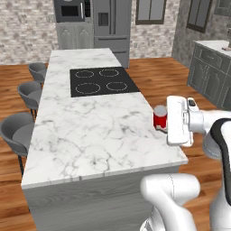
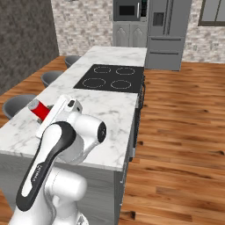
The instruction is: Pick the can from the counter and place it in the open cabinet.
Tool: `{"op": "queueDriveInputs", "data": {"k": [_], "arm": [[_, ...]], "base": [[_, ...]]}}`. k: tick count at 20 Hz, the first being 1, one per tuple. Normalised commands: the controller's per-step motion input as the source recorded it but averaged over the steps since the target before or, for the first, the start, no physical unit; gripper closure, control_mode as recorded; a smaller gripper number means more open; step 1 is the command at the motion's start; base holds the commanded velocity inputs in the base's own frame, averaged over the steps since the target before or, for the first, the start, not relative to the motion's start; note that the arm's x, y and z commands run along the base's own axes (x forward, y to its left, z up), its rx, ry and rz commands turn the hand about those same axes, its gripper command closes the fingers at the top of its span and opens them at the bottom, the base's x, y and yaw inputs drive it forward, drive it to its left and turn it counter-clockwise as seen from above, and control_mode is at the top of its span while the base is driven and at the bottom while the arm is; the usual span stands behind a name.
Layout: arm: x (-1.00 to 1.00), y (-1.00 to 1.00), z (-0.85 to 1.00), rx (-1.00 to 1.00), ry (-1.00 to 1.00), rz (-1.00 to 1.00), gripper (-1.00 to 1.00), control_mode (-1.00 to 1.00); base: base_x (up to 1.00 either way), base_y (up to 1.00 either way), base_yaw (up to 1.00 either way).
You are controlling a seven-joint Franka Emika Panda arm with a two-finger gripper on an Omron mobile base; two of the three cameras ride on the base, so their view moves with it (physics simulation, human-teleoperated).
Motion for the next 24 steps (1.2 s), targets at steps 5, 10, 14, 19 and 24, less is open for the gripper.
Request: {"op": "queueDriveInputs", "data": {"k": [5, 10, 14, 19, 24], "arm": [[-0.57, -0.07, 0.30, 0.00, -0.12, 0.00, 1.00, -1.00], [-0.58, -0.13, 0.02, 0.00, -0.16, 0.00, 1.00, -1.00], [-0.66, -0.21, 0.00, 0.00, -0.19, 0.00, 1.00, -1.00], [-0.64, -0.18, -0.01, 0.00, -0.17, 0.00, 1.00, -1.00], [-0.42, -0.01, -0.03, 0.00, -0.14, 0.00, 1.00, -1.00]], "base": [[0.00, 0.00, 0.00], [0.00, 0.00, 0.00], [0.00, 0.00, 0.00], [0.00, 0.00, 0.00], [0.00, 0.00, 0.00]]}}
